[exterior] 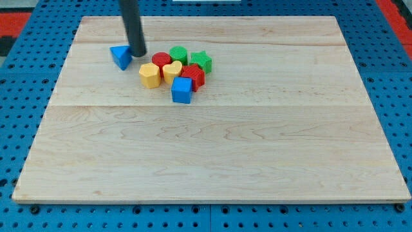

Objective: Move the blue triangle bottom to the yellow hexagon

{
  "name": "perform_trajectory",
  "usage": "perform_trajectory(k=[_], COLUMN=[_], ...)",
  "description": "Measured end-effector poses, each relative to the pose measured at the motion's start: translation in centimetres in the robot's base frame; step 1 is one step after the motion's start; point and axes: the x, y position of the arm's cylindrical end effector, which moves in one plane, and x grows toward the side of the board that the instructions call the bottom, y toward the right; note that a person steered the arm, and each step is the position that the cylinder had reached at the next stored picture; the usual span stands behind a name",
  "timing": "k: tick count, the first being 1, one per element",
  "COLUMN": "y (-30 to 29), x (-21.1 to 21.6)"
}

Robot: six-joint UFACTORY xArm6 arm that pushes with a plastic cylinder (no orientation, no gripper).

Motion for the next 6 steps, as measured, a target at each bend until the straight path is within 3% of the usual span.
perform_trajectory(k=[1, 2, 3, 4, 5, 6], y=[-1.2, -2.0, -3.7, -3.7, -9.3, -7.1], x=[-0.8, 4.1, 4.2, -0.1, 0.0, 3.8])
